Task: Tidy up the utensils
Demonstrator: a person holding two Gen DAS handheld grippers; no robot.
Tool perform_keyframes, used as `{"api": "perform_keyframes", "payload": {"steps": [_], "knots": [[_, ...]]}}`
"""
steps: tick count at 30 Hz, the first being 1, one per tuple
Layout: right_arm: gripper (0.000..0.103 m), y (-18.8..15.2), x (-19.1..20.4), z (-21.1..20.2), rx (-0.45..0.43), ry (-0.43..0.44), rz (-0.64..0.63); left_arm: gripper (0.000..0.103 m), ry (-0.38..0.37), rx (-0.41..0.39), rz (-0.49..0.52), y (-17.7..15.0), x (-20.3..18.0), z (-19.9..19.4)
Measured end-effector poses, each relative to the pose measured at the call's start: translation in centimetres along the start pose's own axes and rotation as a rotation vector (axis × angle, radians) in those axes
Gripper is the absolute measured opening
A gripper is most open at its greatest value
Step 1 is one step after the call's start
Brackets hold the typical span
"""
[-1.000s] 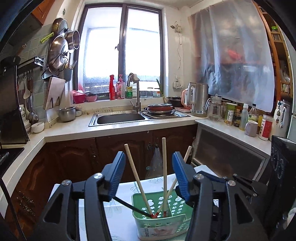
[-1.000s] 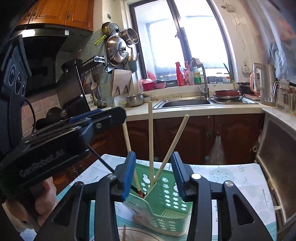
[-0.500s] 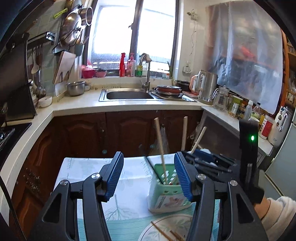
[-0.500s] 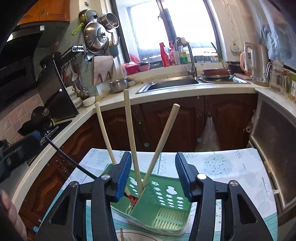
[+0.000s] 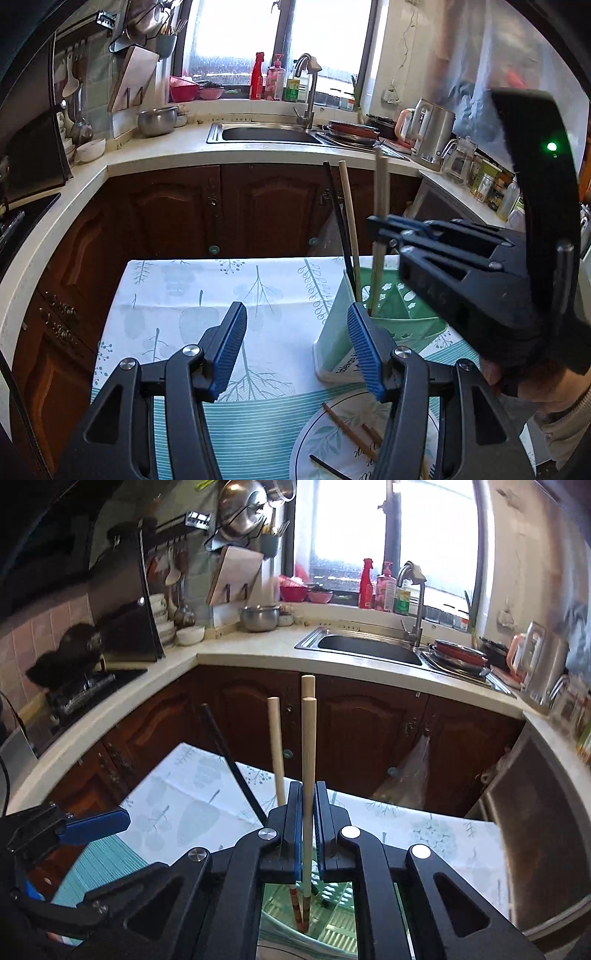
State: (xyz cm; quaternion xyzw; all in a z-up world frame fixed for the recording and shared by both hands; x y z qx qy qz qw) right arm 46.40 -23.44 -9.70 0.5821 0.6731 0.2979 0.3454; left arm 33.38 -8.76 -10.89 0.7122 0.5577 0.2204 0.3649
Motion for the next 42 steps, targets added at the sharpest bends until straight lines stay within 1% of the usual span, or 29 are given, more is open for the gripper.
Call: {"api": "perform_keyframes", "payload": {"steps": [2, 3, 6, 7, 8, 10, 12, 15, 17, 21, 24, 26, 28, 30, 33, 35, 37, 39, 42], "knots": [[0.006, 0.4, 1.5, 0.8, 0.051, 0.026, -0.017, 0.055, -0.009, 0.002, 0.009, 0.0, -0.1, 0.1], [0.006, 0.6, 1.9, 1.0, 0.068, 0.046, 0.007, 0.055, -0.011, -0.001, 0.013, -0.1, -0.1, 0.0], [0.012, 1.2, 2.0, 1.0, 0.063, 0.123, 0.088, 0.055, -0.019, -0.004, 0.011, -0.1, 0.1, -0.2], [0.017, 1.4, 1.9, 0.8, 0.053, 0.149, 0.118, 0.055, -0.021, -0.005, 0.009, -0.1, 0.2, -0.3], [0.024, 1.4, 1.6, 0.5, 0.046, 0.158, 0.135, 0.055, -0.022, -0.007, 0.007, -0.1, 0.3, -0.4], [0.031, 1.6, 1.1, -0.3, 0.026, 0.191, 0.176, 0.055, -0.021, -0.009, 0.007, -0.1, 0.3, -0.7], [0.033, 2.0, 0.9, -1.1, 0.01, 0.208, 0.196, 0.055, -0.022, -0.009, 0.01, -0.2, 0.2, -0.9], [0.033, 2.3, 0.2, -2.8, -0.008, 0.207, 0.203, 0.055, -0.021, -0.004, 0.018, -0.3, -0.1, -1.2], [0.033, 1.6, -0.7, -4.8, -0.015, 0.199, 0.206, 0.055, -0.025, 0.003, 0.023, -0.5, -0.5, -1.6], [0.033, 0.0, -1.3, -8.2, -0.005, 0.187, 0.201, 0.055, -0.039, 0.018, 0.038, -1.1, -1.4, -2.8], [0.033, -2.1, -1.8, -11.0, 0.014, 0.185, 0.213, 0.055, -0.051, 0.044, 0.057, -2.1, -2.5, -4.0], [0.033, -4.2, -2.0, -12.9, 0.026, 0.184, 0.219, 0.055, -0.057, 0.068, 0.076, -3.1, -3.3, -4.9], [0.033, -6.8, -2.3, -14.8, 0.044, 0.173, 0.226, 0.055, -0.06, 0.1, 0.089, -4.4, -4.2, -5.6], [0.033, -9.9, -2.7, -16.6, 0.075, 0.181, 0.246, 0.055, -0.073, 0.141, 0.097, -5.8, -5.1, -6.3], [0.033, -14.6, -3.3, -18.5, 0.13, 0.188, 0.271, 0.055, -0.099, 0.189, 0.095, -7.9, -6.0, -7.1], [0.033, -17.7, -3.7, -19.7, 0.159, 0.185, 0.287, 0.055, -0.113, 0.237, 0.091, -9.8, -6.8, -7.6], [0.033, -20.3, -3.9, -20.7, 0.185, 0.191, 0.309, 0.055, -0.132, 0.278, 0.077, -11.5, -7.6, -7.9], [0.033, -23.3, -4.1, -21.7, 0.214, 0.182, 0.334, 0.055, -0.136, 0.345, 0.05, -13.7, -8.1, -7.9], [0.033, -26.6, -3.9, -22.7, 0.237, 0.193, 0.358, 0.054, -0.141, 0.439, -0.021, -16.7, -8.7, -7.3]]}}
Point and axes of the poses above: each gripper's, at about its wrist camera, not at the fingertips, and z roughly the way its jaws point, x to its left, y to its top, the point moved 4 cm from there along z, roughly the way its jaws point, and after that the axes turned 4 degrees about z, right-handed, at the moved point
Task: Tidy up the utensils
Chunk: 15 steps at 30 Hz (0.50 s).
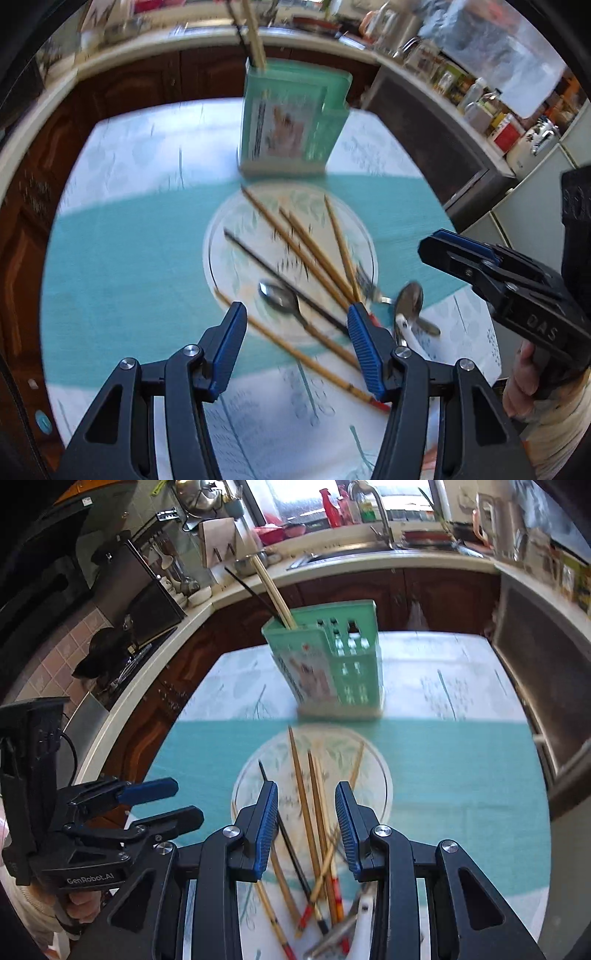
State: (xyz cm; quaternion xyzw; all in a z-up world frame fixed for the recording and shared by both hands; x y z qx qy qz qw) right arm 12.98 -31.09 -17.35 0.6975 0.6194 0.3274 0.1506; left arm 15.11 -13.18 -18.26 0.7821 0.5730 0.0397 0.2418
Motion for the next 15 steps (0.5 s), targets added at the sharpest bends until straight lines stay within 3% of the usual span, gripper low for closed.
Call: {"api": "perform_keyframes", "payload": {"steps": [6, 11, 15], "knots": [[0.033, -5.1, -1.8, -0.8, 0.026, 0.055, 0.102, 0.031, 0.017, 0.171, -0.202, -2.3, 1.5, 4.3], [0.033, -5.8, -2.3, -0.6, 0.028, 0.066, 0.118, 0.031, 0.056, 0.247, -0.321, -2.6, 2.6, 6.1], [0.033, -4.6, -2.5, -0.3, 0.031, 0.077, 0.117, 0.03, 0.08, 0.279, -0.357, -2.5, 2.8, 7.1]]}}
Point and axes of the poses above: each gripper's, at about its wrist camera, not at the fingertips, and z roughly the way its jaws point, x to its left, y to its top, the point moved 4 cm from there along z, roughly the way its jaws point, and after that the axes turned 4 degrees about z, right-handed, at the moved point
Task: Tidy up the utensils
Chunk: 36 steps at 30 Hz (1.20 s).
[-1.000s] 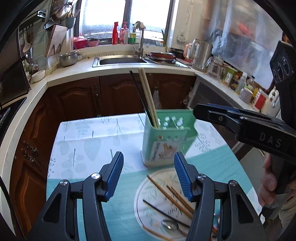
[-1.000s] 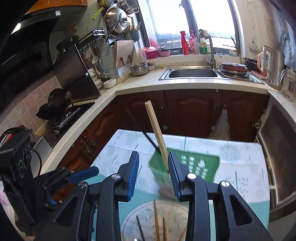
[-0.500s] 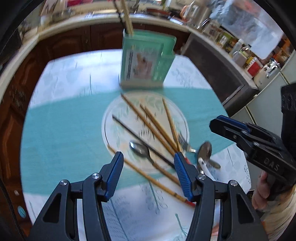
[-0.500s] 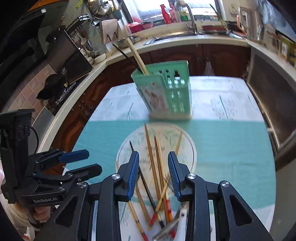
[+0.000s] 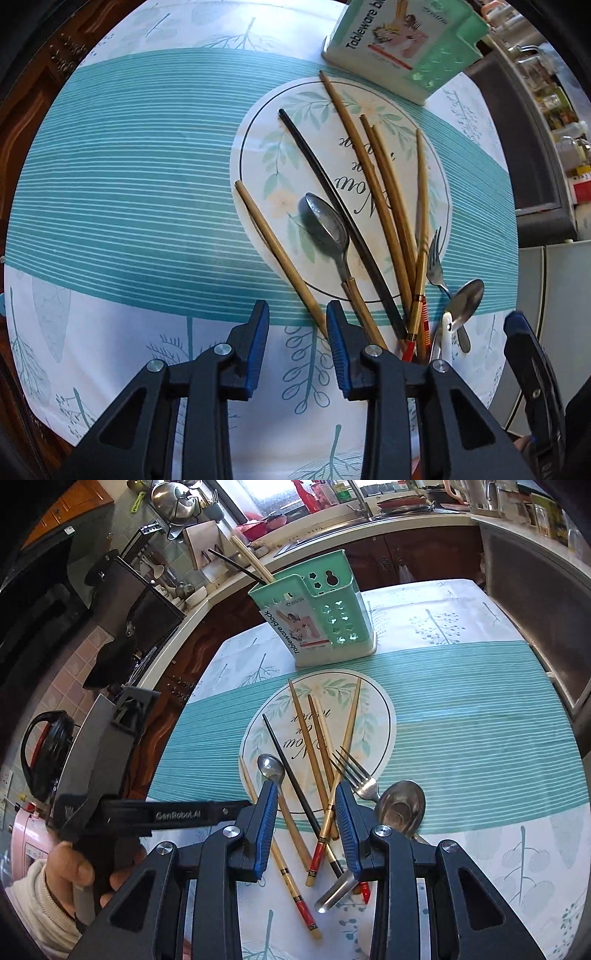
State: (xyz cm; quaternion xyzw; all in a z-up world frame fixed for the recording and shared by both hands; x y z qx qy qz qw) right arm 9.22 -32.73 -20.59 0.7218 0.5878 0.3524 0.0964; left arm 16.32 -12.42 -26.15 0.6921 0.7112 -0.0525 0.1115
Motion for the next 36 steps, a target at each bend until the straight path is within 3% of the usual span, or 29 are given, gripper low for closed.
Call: {"api": "perform_keyframes", "payload": {"steps": [8, 15, 21, 24, 28, 30, 32, 36], "knots": [[0.033, -0.2, -1.4, 0.0, 0.003, -0.005, 0.026, 0.022, 0.076, 0.038, 0.005, 0.7, -1.6, 1.5], [0.033, -0.2, -2.1, 0.5, 0.01, -0.003, 0.042, 0.009, 0.181, 0.059, 0.208, 1.0, -4.1, 2.3], [0.033, -0.4, -2.2, 1.5, 0.041, -0.012, 0.048, 0.006, 0.211, 0.073, 0.465, 0.5, -5.5, 2.6], [0.033, 0.2, -2.0, 2.1, 0.059, -0.004, 0.051, 0.007, 0.217, 0.088, 0.534, 0.5, -5.0, 2.5], [0.033, 2.1, -1.7, 3.1, 0.08, 0.005, 0.085, 0.018, 0.232, 0.093, 0.542, 0.9, -3.3, 2.0], [0.033, 3.7, -1.7, 4.4, 0.113, -0.025, 0.11, 0.044, 0.263, 0.085, 0.536, 1.3, -2.6, 1.8], [0.033, 5.2, -1.7, 6.1, 0.142, -0.043, 0.129, 0.054, 0.277, 0.085, 0.52, 1.6, -2.2, 2.1], [0.024, 7.8, -2.0, 9.9, 0.241, -0.096, 0.178, 0.054, 0.246, 0.135, 0.435, 2.3, -1.5, 2.2]]}}
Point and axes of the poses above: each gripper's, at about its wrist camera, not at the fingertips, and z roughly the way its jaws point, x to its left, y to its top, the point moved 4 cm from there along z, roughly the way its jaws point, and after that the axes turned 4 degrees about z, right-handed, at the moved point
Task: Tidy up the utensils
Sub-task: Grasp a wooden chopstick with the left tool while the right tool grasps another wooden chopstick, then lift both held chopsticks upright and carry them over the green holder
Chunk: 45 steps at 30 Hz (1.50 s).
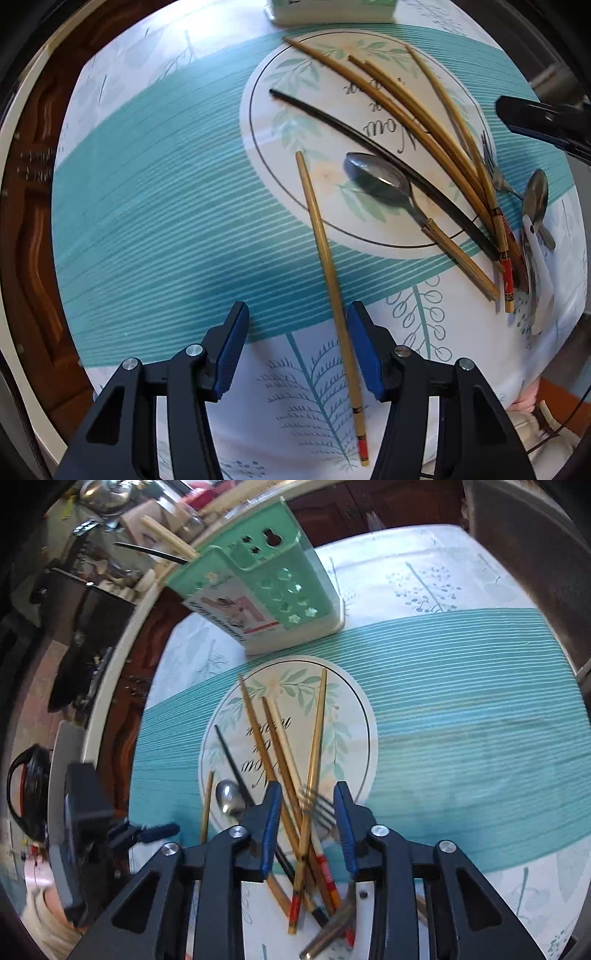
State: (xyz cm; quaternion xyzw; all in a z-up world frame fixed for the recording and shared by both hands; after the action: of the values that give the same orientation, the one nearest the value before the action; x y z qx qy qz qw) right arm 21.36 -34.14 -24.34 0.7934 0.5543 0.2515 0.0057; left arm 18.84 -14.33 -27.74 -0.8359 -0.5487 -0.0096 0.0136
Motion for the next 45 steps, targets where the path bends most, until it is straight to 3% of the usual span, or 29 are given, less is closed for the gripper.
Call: {"api": "perform_keyframes", "payload": {"steps": [6, 13, 16, 20, 22, 24, 28, 34, 38, 45], "knots": [[0.018, 3.0, 1.8, 4.1, 0.099, -0.125, -0.022, 0.052, -0.004, 0.033, -0.021, -0.5, -0.2, 0.0], [0.013, 2.9, 2.8, 6.8, 0.138, -0.265, -0.083, 0.049, 0.0, 0.049, -0.038, -3.8, -1.0, 0.2], [0.011, 2.9, 3.6, 7.2, 0.136, -0.318, -0.126, 0.041, 0.005, 0.052, -0.043, -5.4, -1.5, 0.3], [0.01, 2.8, 5.0, 7.9, 0.126, -0.399, -0.203, 0.017, 0.007, 0.076, -0.016, -5.9, -2.9, 0.2], [0.01, 2.9, 5.5, 8.1, 0.114, -0.413, -0.219, 0.012, 0.019, 0.079, 0.006, -5.5, -4.1, 0.3], [0.009, 3.3, 5.6, 8.2, 0.109, -0.389, -0.195, 0.005, 0.013, 0.081, 0.013, -4.9, -4.8, 0.4], [0.006, 3.3, 4.6, 7.5, 0.122, -0.235, -0.084, 0.004, -0.013, 0.049, -0.022, -5.3, -4.8, 0.0], [0.006, 3.5, 3.5, 5.8, 0.058, -0.049, 0.005, 0.004, -0.037, -0.019, -0.049, -6.9, -3.7, -0.8], [0.006, 2.9, 3.6, 4.7, 0.011, 0.058, 0.022, 0.004, -0.081, -0.113, -0.08, -8.2, -2.6, -1.6], [0.006, 0.2, 3.7, 3.2, -0.047, 0.169, -0.011, 0.004, -0.147, -0.298, -0.132, -10.4, -1.0, -4.3]]}}
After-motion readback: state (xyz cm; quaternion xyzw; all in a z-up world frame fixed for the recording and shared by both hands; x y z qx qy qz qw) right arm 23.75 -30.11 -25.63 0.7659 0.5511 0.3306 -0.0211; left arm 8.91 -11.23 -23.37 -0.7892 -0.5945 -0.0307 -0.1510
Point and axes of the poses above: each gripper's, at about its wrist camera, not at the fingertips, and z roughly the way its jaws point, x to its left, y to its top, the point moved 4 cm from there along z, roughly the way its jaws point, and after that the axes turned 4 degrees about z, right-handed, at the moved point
